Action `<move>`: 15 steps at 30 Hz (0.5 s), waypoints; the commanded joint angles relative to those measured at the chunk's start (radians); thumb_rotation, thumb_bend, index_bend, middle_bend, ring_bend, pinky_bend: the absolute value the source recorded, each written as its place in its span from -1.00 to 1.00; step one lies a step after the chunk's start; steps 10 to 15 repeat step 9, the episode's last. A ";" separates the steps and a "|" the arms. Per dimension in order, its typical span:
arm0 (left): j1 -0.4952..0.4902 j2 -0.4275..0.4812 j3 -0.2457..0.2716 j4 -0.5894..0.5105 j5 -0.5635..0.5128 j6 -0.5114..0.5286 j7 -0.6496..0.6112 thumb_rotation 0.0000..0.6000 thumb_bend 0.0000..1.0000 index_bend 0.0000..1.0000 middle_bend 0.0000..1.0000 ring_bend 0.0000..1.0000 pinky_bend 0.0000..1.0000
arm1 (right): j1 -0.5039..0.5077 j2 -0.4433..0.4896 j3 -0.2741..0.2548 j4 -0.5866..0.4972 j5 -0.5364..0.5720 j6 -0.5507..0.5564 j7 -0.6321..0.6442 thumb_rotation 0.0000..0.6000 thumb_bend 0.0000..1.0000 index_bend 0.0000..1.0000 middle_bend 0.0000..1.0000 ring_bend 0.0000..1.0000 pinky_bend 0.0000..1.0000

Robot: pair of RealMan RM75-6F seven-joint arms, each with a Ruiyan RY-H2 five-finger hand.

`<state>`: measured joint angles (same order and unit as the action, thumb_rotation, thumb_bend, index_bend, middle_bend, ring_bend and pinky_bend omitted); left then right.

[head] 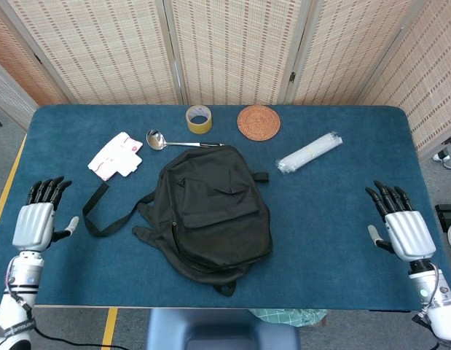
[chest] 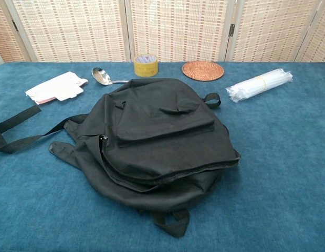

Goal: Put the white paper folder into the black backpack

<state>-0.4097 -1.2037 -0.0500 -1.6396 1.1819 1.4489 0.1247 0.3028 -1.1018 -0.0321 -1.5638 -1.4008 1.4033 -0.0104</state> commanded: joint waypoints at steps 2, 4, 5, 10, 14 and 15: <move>0.077 0.024 0.043 -0.033 0.045 0.070 0.032 1.00 -0.23 -0.67 -0.80 -0.83 -1.00 | -0.054 0.009 0.013 -0.014 0.019 0.060 -0.034 1.00 -0.04 -1.00 -1.00 -0.86 -0.98; 0.108 0.031 0.054 -0.051 0.061 0.094 0.028 1.00 -0.23 -0.67 -0.80 -0.83 -1.00 | -0.081 0.013 0.018 -0.027 0.030 0.088 -0.051 1.00 -0.04 -1.00 -1.00 -0.86 -0.98; 0.121 0.033 0.059 -0.055 0.070 0.103 0.027 1.00 -0.23 -0.67 -0.80 -0.83 -1.00 | -0.091 0.015 0.021 -0.034 0.033 0.098 -0.054 1.00 -0.04 -1.00 -1.00 -0.86 -0.98; 0.167 0.026 0.078 -0.063 0.113 0.138 0.036 1.00 -0.23 -0.67 -0.80 -0.83 -1.00 | -0.130 0.021 0.028 -0.055 0.044 0.126 -0.066 1.00 -0.05 -1.00 -1.00 -0.86 -0.98; 0.167 0.026 0.078 -0.063 0.113 0.138 0.036 1.00 -0.23 -0.67 -0.80 -0.83 -1.00 | -0.130 0.021 0.028 -0.055 0.044 0.126 -0.066 1.00 -0.05 -1.00 -1.00 -0.86 -0.98; 0.167 0.026 0.078 -0.063 0.113 0.138 0.036 1.00 -0.23 -0.67 -0.80 -0.83 -1.00 | -0.130 0.021 0.028 -0.055 0.044 0.126 -0.066 1.00 -0.05 -1.00 -1.00 -0.86 -0.98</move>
